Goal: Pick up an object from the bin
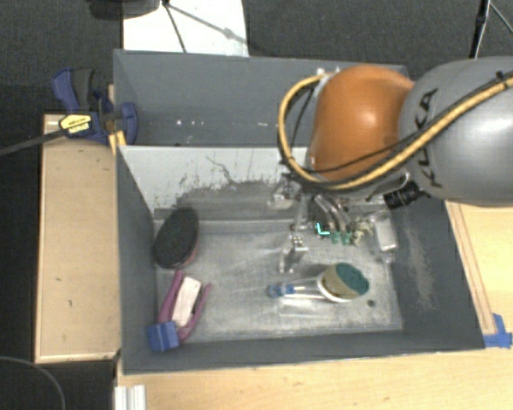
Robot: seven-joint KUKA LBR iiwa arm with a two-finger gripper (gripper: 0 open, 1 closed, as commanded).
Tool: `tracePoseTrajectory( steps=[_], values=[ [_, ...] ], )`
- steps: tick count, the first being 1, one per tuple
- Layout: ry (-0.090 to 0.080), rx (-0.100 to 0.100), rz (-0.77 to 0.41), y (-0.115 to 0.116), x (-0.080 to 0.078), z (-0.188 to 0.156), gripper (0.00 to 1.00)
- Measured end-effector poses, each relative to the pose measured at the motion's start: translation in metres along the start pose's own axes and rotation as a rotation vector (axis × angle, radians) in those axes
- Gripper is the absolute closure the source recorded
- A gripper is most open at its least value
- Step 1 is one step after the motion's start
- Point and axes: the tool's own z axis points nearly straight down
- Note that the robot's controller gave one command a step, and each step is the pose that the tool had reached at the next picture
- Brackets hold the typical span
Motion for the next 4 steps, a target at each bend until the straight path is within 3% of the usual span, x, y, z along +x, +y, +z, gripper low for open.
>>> tracePoseTrajectory(
  steps=[1, 2, 3, 4],
  values=[
    [-0.015, -0.001, -0.046, -0.075, -0.025, 0.124, 0.00],
    [-0.025, 0.007, -0.083, -0.200, 0.043, 0.124, 0.00],
    [-0.006, 0.002, -0.042, -0.229, 0.079, 0.096, 0.00],
    [-0.025, 0.007, -0.258, -0.187, 0.073, 0.124, 0.00]
  ],
)
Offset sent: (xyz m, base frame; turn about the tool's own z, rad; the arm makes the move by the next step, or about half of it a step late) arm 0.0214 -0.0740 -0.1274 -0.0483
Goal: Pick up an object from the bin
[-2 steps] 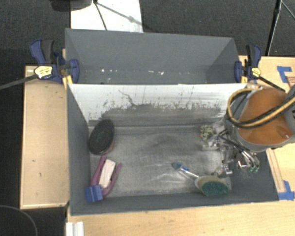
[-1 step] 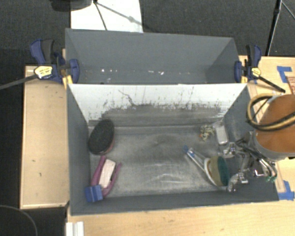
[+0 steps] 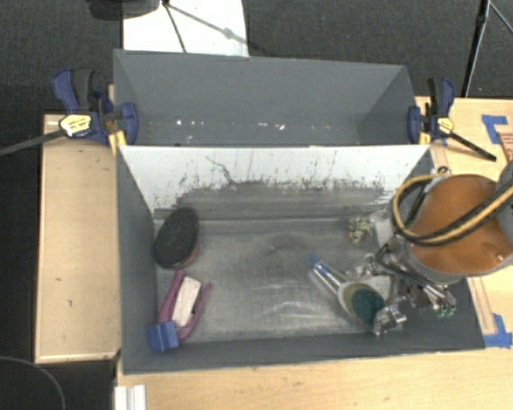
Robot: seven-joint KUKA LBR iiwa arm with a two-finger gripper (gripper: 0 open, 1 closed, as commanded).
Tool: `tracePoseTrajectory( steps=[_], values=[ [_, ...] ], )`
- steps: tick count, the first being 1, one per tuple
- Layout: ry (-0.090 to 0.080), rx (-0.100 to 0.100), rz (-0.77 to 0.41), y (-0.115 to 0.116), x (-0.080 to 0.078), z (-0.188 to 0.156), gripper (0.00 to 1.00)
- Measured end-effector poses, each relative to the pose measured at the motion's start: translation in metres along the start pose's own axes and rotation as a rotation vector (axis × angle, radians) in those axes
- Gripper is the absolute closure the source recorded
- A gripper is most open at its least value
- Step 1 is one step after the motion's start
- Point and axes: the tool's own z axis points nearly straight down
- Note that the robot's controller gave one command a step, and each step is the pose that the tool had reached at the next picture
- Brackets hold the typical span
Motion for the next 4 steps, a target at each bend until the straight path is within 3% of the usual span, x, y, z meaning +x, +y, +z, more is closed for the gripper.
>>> tracePoseTrajectory(
  steps=[1, 2, 3, 4],
  values=[
    [0.005, -0.001, 0.074, 0.040, -0.011, -0.001, 0.00],
    [0.001, -0.002, 0.075, 0.041, -0.011, -0.001, 1.00],
    [0.010, -0.004, 0.078, 0.039, -0.015, -0.072, 1.00],
    [0.013, -0.005, 0.083, 0.039, -0.017, -0.105, 1.00]
  ],
)
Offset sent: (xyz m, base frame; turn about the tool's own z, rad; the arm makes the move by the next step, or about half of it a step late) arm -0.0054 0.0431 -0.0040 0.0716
